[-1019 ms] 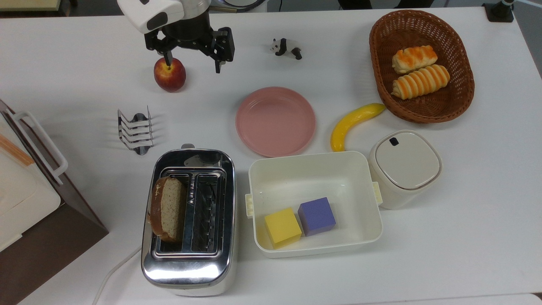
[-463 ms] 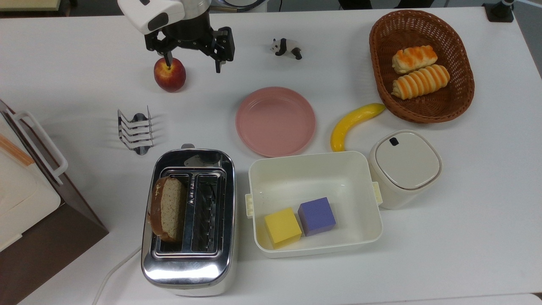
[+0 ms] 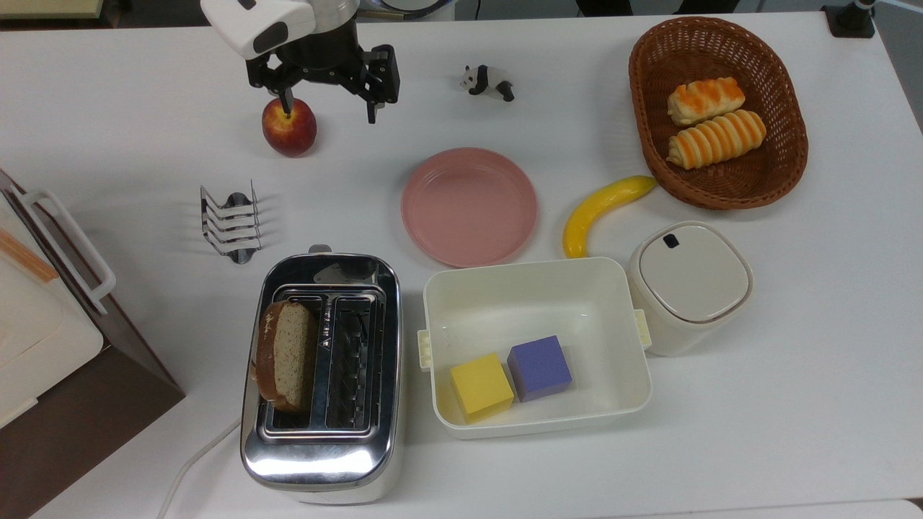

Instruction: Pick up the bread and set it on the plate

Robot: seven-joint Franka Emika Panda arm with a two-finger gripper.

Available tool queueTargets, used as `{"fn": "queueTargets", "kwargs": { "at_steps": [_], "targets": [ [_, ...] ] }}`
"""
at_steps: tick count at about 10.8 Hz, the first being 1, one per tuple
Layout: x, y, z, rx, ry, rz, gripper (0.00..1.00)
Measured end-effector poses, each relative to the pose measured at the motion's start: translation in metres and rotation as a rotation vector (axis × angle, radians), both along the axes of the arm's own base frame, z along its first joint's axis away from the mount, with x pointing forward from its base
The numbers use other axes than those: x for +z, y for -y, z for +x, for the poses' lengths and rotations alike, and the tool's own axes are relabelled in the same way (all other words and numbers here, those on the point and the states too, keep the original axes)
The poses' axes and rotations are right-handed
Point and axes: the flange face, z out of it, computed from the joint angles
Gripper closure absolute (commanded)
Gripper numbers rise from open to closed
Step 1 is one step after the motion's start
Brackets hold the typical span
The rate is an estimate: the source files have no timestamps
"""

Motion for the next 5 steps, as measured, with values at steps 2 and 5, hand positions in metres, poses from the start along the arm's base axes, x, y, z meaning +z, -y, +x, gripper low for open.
{"fn": "queueTargets", "kwargs": {
  "at_steps": [2, 5],
  "targets": [
    [-0.0004, 0.0, -0.0001, 0.018, -0.002, 0.0, 0.0],
    [-0.0006, 0.0, -0.0001, 0.027, -0.003, 0.001, 0.0]
  ]
}}
